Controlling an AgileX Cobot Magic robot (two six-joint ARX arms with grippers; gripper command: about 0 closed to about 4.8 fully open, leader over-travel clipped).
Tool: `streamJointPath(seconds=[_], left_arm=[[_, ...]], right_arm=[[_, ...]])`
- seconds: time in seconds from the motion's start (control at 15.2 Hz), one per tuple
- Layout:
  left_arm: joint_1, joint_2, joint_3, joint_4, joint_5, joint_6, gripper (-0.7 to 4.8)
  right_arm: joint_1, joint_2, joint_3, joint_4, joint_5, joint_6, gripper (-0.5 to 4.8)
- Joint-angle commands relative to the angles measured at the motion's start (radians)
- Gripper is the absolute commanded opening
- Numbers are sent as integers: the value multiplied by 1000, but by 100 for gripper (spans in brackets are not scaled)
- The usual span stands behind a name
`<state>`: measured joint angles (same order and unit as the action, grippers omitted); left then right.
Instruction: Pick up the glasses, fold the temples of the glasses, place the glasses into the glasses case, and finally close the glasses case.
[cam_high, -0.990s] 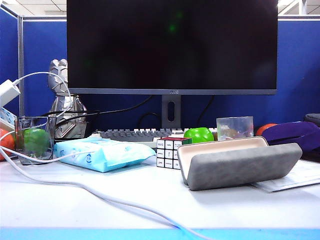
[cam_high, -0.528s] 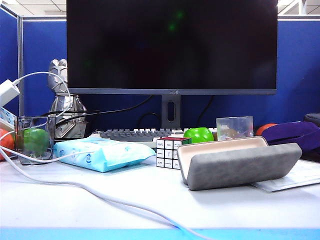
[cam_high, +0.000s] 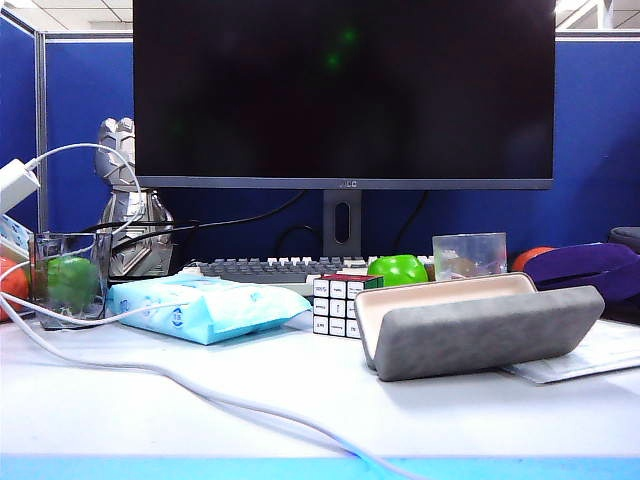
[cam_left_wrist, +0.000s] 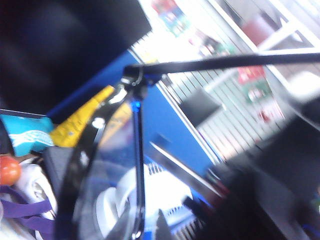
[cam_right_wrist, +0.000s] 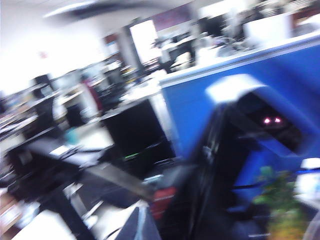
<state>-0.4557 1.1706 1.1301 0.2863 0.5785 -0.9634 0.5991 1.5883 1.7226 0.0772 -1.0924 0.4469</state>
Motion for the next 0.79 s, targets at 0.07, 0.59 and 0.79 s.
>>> streamJointPath(seconds=[0.07, 0.59, 0.79], left_arm=[[-1, -6, 5, 101, 66, 29, -6], [-1, -5, 5, -6, 92, 449, -6], [-1, -5, 4, -99, 88, 625, -6]], right_arm=[[-1, -2, 3, 7, 90, -2, -6], [-11, -83, 4, 239, 129, 89, -6], [-12, -123, 4, 249, 175, 101, -6]])
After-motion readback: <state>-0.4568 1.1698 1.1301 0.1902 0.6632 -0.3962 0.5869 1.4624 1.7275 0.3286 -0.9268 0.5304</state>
